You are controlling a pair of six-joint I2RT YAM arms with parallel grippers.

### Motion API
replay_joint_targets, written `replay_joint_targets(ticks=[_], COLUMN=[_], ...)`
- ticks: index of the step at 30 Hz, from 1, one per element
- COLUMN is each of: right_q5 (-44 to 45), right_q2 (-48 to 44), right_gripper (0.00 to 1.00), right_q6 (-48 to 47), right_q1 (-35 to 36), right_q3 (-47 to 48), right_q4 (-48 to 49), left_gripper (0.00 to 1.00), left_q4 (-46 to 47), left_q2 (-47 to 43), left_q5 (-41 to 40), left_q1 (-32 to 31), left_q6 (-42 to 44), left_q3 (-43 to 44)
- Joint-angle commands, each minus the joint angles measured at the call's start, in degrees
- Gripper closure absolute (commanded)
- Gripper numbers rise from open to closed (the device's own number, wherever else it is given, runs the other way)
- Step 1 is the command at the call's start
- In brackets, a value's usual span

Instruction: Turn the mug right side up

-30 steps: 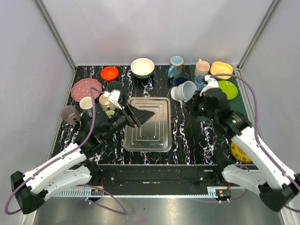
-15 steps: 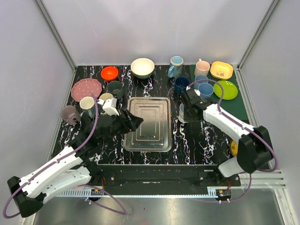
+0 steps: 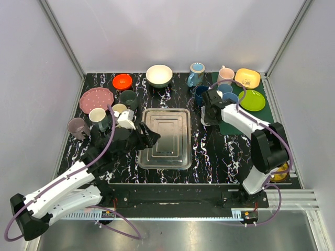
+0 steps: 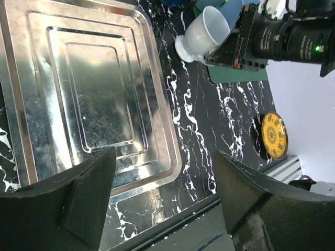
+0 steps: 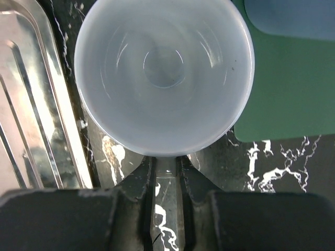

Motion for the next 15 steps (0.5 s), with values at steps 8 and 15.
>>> replay_joint_targets(ticks=[8,15], right_q5=[-0.17,-6.14], right_q2=[-4.8,-21.14], right_gripper=[0.42,0.28], right_q6=[-0.46,1.47], right_q1=[-0.28,2.97], right_q3=[1.9,1.38], right_q4=[3.61,2.63], left_gripper=[0.23,0.18], left_q4=[0.52,-1.67], left_q2=[1.49,2.2], left_q5=[-0.58,-4.6], left_q1=[0.2,0.2], left_q6=[1.86,2.21], left_q3=[1.9,2.86])
